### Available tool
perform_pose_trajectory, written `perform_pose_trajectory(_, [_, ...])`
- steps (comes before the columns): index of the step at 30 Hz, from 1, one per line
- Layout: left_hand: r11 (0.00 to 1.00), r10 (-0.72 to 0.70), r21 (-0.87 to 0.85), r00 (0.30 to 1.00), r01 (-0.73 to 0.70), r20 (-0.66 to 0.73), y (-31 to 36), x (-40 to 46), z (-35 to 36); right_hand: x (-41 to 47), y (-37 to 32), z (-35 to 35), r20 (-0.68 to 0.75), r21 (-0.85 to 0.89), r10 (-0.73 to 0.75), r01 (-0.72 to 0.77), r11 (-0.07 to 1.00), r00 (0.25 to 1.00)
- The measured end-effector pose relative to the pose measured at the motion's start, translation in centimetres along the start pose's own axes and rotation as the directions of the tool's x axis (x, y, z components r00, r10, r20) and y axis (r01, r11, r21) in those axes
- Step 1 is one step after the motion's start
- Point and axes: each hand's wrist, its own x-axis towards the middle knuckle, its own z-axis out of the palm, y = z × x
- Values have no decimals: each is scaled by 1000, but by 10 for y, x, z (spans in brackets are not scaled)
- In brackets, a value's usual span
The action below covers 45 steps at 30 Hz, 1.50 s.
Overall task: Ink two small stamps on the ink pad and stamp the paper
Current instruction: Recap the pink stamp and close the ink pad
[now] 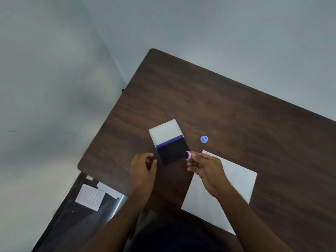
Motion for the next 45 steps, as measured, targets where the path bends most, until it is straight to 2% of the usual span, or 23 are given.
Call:
perform_pose_trajectory(3, [988,-104,-129,988,89,-118,-13,9,-7,-1,-3,16,63,51,40,-44,998,997])
perform_pose_trajectory(5, [980,-157,-145,979,138,-131,-17,15,-9,-2,-5,24,96,58,43,-49,997,994])
perform_pose_trajectory(10, [991,-129,-29,990,128,-60,-23,22,-11,-2,-7,35,137,70,48,-58,996,989])
perform_pose_trajectory(15, [997,-12,71,999,15,-34,-22,21,-10,-1,-5,38,130,56,51,-58,997,990])
perform_pose_trajectory(20, [998,-67,7,998,67,3,-28,21,-5,0,-5,37,116,50,52,-58,997,992])
perform_pose_trajectory(26, [977,-137,-169,990,132,-18,-21,23,-9,0,-5,36,100,57,63,-69,996,993])
perform_pose_trajectory(31, [831,-203,-504,972,235,118,-8,23,-17,-1,-7,33,98,63,69,-76,995,993])
perform_pose_trajectory(35, [690,-200,-660,955,297,220,2,26,-22,-2,-7,31,103,92,72,-82,992,992])
perform_pose_trajectory(39, [602,-181,-709,928,366,325,10,26,-22,-3,-8,32,111,98,78,-89,991,991])
perform_pose_trajectory(43, [526,-145,-760,921,381,361,13,24,-24,-3,-7,33,100,93,89,-99,991,991])
perform_pose_trajectory(45, [519,-137,-769,924,374,357,12,22,-25,-3,-5,33,95,91,94,-103,991,991])
